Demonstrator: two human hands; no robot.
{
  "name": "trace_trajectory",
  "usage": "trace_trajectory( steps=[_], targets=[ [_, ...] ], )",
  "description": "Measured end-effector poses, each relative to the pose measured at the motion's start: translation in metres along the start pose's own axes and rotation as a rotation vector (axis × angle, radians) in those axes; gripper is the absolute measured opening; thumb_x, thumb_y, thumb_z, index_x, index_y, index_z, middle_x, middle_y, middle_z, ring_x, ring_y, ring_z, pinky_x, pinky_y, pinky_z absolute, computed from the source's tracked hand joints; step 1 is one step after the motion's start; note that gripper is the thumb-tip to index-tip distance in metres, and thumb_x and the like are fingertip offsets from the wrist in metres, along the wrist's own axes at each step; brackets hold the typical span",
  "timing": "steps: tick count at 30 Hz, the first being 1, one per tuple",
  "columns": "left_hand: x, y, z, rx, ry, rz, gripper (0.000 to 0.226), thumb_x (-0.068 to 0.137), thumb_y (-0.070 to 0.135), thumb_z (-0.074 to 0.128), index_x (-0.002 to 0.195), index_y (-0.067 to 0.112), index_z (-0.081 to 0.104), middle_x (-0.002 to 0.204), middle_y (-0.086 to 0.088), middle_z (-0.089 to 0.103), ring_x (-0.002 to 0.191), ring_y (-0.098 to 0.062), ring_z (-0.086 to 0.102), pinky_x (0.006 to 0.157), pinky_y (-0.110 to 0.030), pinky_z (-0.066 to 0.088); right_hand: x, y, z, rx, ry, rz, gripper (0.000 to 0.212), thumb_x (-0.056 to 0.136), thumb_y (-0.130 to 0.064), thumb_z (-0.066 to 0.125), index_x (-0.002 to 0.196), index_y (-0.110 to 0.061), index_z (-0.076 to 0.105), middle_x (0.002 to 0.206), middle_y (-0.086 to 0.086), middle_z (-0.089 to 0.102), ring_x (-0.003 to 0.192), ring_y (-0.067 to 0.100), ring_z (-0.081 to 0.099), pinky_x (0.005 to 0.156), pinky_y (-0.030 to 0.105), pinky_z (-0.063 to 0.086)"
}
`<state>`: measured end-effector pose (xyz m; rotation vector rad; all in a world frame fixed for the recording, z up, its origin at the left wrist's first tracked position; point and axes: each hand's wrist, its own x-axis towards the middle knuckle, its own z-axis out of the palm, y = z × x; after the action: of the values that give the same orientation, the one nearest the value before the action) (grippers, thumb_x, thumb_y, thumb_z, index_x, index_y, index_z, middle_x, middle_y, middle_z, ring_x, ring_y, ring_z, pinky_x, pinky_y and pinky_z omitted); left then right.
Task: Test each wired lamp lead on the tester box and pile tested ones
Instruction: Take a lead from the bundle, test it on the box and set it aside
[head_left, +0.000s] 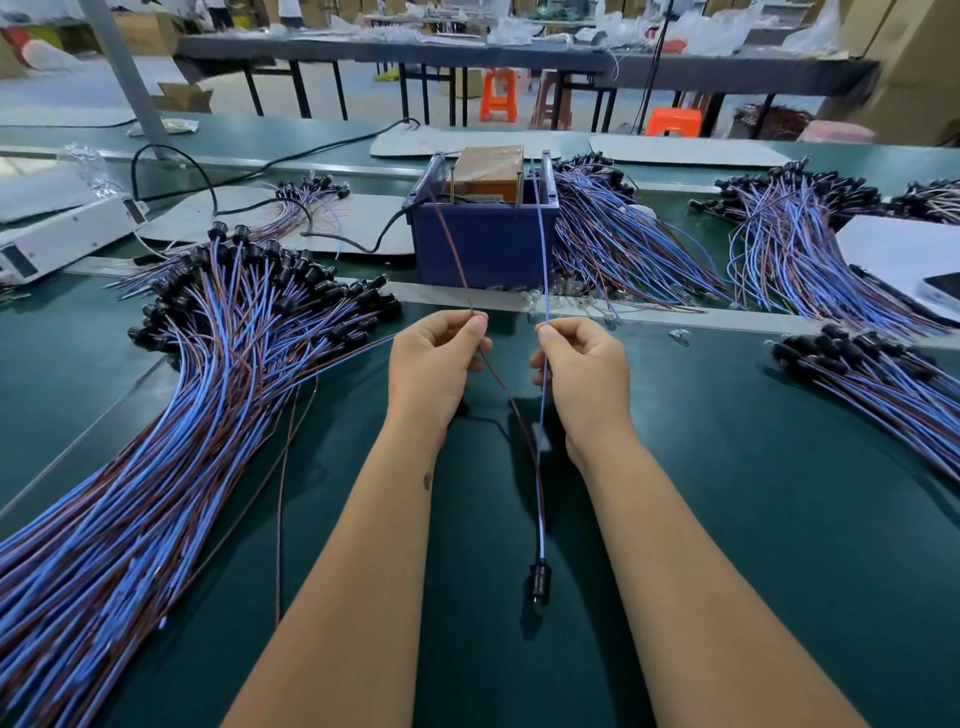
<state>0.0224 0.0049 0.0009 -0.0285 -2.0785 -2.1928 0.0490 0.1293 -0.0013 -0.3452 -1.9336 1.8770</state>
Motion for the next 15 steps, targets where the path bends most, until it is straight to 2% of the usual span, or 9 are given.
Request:
trace_trajectory(
  steps=[4, 7, 10, 15],
  targets=[
    [0.0028, -0.0039, -0.0017, 0.061, 0.049, 0.007, 0.012, 0.094, 0.024, 0.065, 0.084, 0.026, 0.072, 0.055, 0.012, 0.063, 0.045, -0.001, 0.046, 0.048, -0.012, 0.04, 0.0014, 0.0001, -0.0014, -0.013, 0.007, 0.018, 0.014, 0.096, -0.016, 0.057, 0.083, -0.017, 0.063, 0.05, -0.008, 0.058, 0.049, 0.005, 0.051, 0.054, 0.021, 0.044],
    [0.0032, -0.0057, -0.0038, 0.101, 0.053, 0.033, 0.011, 0.095, 0.029, 0.062, 0.09, 0.027, 0.072, 0.054, 0.009, 0.062, 0.04, -0.003, 0.036, 0.042, -0.013, 0.035, 0.0014, 0.0002, -0.0019, -0.041, 0.006, 0.016, 0.012, 0.096, -0.019, 0.056, 0.086, -0.019, 0.063, 0.047, -0.008, 0.057, 0.049, 0.004, 0.051, 0.06, 0.027, 0.043],
    [0.0039, -0.0065, -0.0031, 0.103, 0.065, 0.032, 0.013, 0.096, 0.029, 0.06, 0.091, 0.027, 0.072, 0.05, 0.01, 0.057, 0.042, -0.003, 0.039, 0.043, -0.013, 0.036, 0.0014, 0.0, -0.0028, -0.059, 0.01, 0.018, 0.012, 0.095, -0.02, 0.055, 0.086, -0.02, 0.062, 0.046, -0.007, 0.056, 0.05, 0.006, 0.051, 0.061, 0.028, 0.042],
    [0.005, -0.0083, -0.0037, 0.159, 0.084, 0.03, 0.019, 0.099, 0.029, 0.051, 0.091, 0.029, 0.069, 0.047, 0.015, 0.046, 0.043, -0.001, 0.037, 0.045, -0.014, 0.034, 0.0016, -0.0015, -0.0037, -0.071, 0.029, 0.048, 0.013, 0.095, -0.019, 0.055, 0.083, -0.022, 0.061, 0.044, -0.006, 0.056, 0.049, 0.01, 0.052, 0.051, 0.024, 0.043]
  ],
)
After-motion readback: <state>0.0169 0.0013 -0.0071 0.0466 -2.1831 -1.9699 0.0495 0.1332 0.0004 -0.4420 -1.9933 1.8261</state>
